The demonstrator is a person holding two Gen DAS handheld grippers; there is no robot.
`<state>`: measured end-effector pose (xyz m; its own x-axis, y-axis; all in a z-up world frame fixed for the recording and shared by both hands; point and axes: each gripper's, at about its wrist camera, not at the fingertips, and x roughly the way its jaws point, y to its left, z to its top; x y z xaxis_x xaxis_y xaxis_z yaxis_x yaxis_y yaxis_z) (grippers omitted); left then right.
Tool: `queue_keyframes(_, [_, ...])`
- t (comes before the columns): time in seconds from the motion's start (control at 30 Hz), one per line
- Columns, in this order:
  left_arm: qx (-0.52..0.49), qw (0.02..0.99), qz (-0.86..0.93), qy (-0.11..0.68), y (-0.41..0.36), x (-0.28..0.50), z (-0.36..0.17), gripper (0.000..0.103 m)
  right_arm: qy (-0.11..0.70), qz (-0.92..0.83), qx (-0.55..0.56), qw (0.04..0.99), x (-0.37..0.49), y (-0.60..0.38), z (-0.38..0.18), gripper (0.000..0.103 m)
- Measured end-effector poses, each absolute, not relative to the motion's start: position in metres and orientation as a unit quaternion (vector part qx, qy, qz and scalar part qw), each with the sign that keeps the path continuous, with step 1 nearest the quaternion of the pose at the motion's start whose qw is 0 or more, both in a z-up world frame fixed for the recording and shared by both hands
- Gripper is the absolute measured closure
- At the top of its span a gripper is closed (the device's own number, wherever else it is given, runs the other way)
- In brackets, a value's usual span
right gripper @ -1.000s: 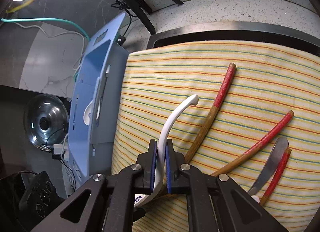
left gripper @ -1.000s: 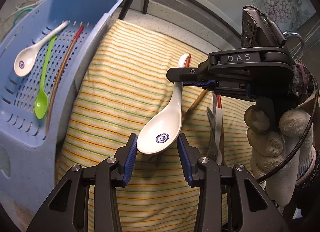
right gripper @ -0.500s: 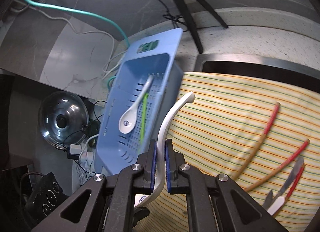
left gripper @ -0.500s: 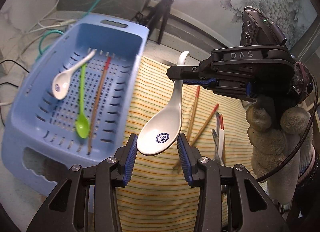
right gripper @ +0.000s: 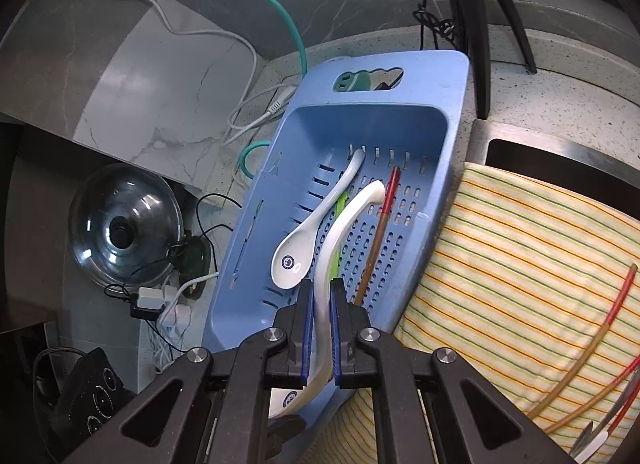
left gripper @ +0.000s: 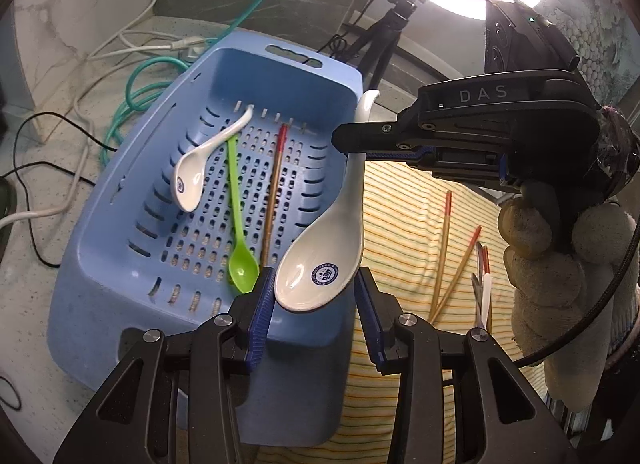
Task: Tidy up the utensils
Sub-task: 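Carry the large white spoon into the blue basket and open the right gripper, then move both grippers back over the red-tipped chopsticks on the cloth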
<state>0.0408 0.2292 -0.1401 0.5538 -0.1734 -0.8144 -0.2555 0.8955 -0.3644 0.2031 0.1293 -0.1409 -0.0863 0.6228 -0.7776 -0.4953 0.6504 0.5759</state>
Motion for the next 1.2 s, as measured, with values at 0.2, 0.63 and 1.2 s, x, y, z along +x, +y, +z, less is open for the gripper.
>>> queue_keyframes(0.2, [-0.230,0.849,0.032,0.475,0.235,0.041,-0.143,0.066,0.603,0.406,0.030,0.686,0.203,0.137,-0.143,0.089])
queue_keyframes(0.63, [-0.226,0.852,0.038,0.471,0.234,0.038,-0.136,0.064,0.591,0.395,0.034,0.702,0.207,0.119,-0.133,0.054])
queue_keyframes(1.2, [-0.204,0.865,0.003,0.458,0.198,0.042,-0.117,0.064,0.557,0.383,0.046,0.735,0.206,0.032,-0.100,0.054])
